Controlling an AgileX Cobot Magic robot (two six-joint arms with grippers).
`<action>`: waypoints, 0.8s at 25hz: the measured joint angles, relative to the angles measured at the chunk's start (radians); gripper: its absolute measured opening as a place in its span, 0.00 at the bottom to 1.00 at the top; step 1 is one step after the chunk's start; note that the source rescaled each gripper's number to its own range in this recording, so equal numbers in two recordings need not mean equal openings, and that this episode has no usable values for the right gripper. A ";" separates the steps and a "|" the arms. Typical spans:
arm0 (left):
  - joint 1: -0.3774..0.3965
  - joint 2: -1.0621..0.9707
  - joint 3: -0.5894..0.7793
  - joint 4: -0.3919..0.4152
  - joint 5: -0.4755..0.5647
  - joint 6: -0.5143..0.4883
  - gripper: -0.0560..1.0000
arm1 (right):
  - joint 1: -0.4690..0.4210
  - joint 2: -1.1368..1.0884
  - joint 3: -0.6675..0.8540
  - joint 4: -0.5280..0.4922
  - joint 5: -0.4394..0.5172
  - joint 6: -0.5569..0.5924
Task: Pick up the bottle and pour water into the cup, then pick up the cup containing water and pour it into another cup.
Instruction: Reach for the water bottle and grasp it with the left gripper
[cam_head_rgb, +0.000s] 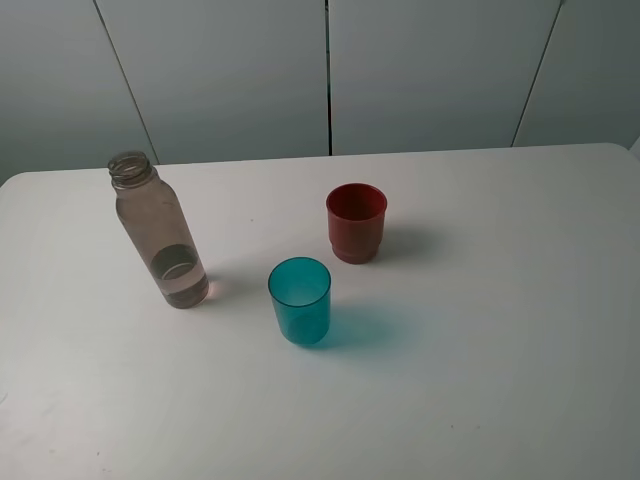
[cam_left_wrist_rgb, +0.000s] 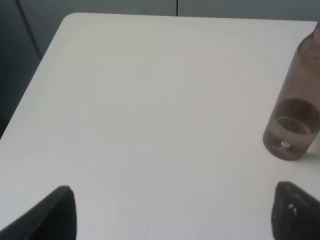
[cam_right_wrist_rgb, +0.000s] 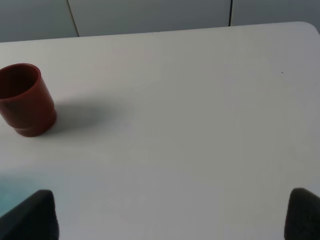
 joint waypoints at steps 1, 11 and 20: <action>0.000 0.000 0.000 0.000 0.000 0.000 1.00 | 0.000 0.000 0.000 0.000 0.000 0.000; 0.000 0.000 0.000 0.000 0.000 0.000 1.00 | 0.000 0.000 0.000 0.000 0.000 0.000; 0.000 0.000 0.000 0.000 0.000 0.000 1.00 | 0.000 0.000 0.000 0.000 0.000 0.000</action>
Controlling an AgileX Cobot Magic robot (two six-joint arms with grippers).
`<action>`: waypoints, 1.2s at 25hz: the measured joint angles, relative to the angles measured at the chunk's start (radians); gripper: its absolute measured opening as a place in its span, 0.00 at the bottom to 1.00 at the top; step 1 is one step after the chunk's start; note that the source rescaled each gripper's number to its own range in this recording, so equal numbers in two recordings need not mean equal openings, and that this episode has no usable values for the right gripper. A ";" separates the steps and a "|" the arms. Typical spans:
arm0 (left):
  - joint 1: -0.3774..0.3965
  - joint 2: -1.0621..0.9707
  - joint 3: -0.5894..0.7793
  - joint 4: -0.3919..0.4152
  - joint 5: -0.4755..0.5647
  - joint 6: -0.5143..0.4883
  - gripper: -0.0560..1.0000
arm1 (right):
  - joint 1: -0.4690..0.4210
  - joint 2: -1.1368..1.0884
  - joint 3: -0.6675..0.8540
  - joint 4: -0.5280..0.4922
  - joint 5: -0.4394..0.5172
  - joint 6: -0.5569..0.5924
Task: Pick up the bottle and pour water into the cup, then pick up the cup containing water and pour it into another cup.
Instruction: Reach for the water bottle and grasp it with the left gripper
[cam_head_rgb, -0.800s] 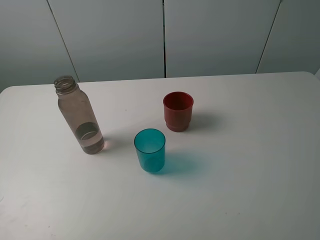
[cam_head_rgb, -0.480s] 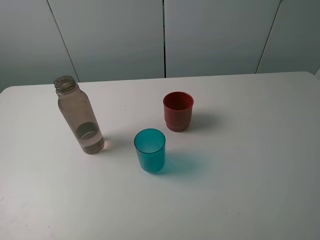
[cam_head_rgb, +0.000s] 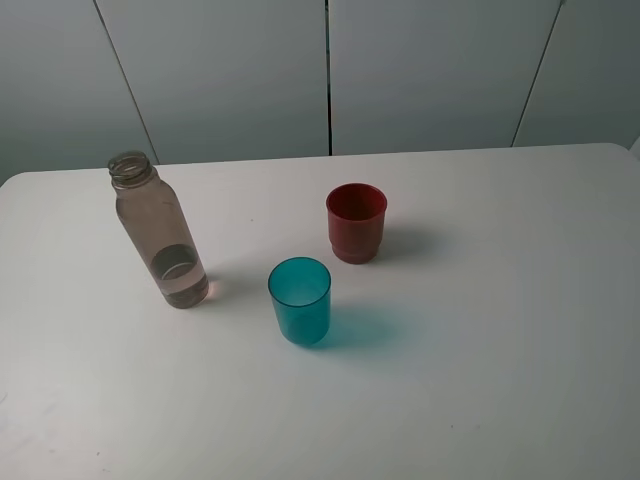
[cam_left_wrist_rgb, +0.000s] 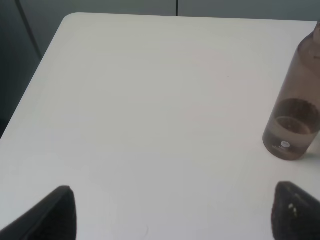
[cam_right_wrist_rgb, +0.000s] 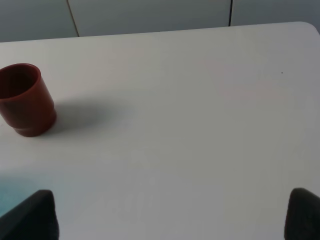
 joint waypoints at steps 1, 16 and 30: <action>0.000 0.000 0.000 0.000 0.000 0.000 1.00 | 0.000 0.000 0.000 0.000 0.000 0.000; 0.000 0.000 0.000 0.053 0.000 0.000 1.00 | 0.000 0.000 0.000 0.000 0.000 0.000; -0.012 0.283 -0.028 -0.299 -0.457 0.324 1.00 | 0.000 0.000 0.000 0.000 0.000 0.000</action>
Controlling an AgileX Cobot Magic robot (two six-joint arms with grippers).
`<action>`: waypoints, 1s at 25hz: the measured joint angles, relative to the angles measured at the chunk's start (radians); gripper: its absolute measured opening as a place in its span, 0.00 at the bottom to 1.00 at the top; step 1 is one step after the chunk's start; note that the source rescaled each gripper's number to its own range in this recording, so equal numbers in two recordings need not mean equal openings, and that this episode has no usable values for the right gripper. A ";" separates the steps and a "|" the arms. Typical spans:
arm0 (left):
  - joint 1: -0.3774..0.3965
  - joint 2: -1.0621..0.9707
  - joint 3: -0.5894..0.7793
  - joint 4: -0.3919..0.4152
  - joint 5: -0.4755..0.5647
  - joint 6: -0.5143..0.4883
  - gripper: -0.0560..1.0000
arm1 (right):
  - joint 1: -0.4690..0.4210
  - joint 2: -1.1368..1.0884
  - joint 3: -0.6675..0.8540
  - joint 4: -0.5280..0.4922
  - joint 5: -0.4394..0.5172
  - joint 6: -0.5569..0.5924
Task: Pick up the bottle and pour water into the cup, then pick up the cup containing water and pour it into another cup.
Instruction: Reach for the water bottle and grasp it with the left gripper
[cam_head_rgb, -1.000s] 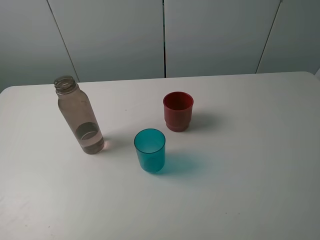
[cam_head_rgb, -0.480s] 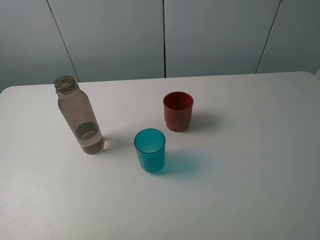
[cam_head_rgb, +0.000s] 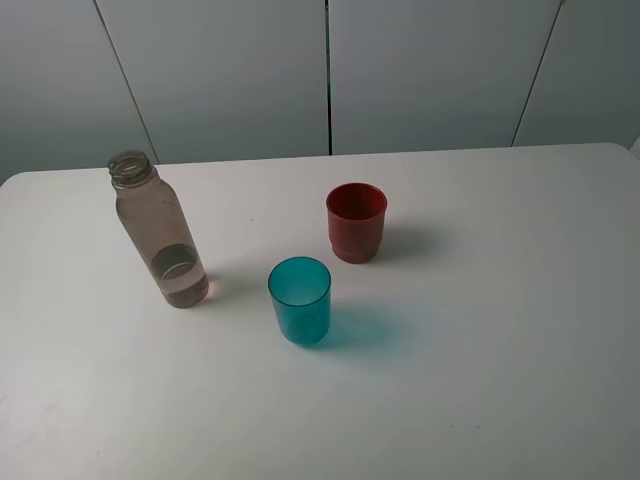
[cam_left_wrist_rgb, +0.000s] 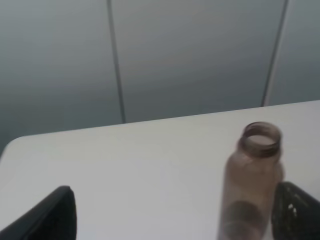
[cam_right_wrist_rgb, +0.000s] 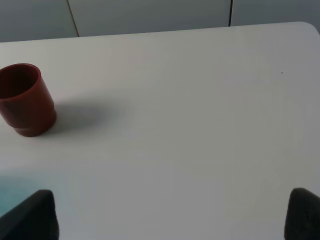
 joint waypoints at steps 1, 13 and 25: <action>-0.007 0.045 0.000 -0.080 -0.026 0.068 1.00 | 0.000 0.000 0.000 0.000 0.000 0.000; -0.007 0.456 0.000 -0.600 -0.116 0.640 1.00 | 0.000 0.000 0.000 0.000 0.000 0.000; -0.219 0.552 0.251 -0.657 -0.652 0.798 1.00 | 0.000 0.000 0.000 0.000 0.000 0.000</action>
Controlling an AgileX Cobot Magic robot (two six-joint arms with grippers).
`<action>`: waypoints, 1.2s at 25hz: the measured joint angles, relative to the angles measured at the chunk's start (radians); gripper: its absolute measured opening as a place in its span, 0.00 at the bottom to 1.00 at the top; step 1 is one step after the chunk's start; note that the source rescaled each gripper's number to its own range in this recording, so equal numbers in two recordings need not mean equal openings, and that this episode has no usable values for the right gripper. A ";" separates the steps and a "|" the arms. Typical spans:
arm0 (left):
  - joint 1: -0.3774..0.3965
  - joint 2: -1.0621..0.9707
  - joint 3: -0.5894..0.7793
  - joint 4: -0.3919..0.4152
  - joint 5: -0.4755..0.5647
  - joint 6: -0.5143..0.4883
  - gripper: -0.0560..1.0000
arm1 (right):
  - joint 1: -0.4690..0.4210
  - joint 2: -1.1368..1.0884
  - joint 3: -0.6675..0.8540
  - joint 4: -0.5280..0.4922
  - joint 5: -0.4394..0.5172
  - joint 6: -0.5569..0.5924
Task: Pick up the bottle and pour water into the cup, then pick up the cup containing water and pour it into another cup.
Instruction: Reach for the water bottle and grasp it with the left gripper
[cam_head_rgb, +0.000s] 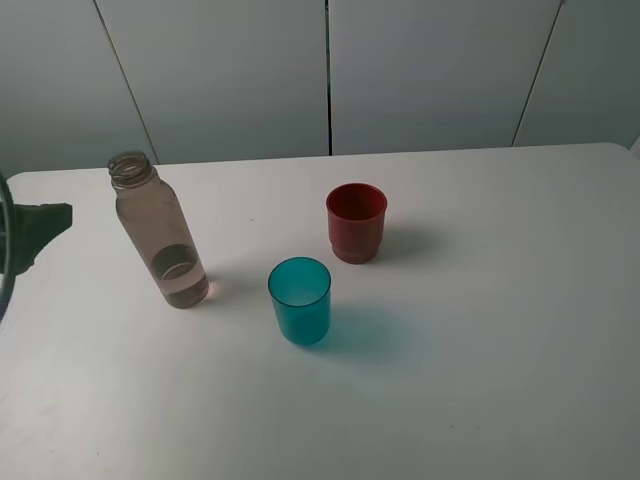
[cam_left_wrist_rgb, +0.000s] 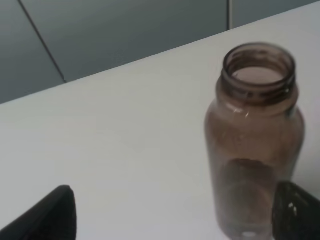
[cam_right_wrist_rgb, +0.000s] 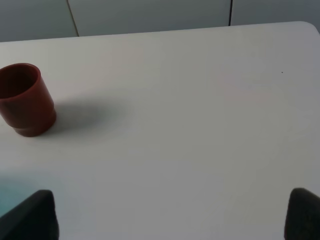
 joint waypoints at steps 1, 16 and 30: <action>-0.031 0.000 0.027 0.010 -0.065 -0.009 1.00 | 0.000 0.000 0.000 0.000 0.000 0.000; -0.175 0.162 0.122 0.633 -0.326 -0.646 1.00 | 0.000 0.000 0.000 0.000 0.000 0.000; -0.175 0.511 0.163 0.802 -0.751 -0.829 1.00 | 0.000 0.000 0.000 0.000 0.000 0.002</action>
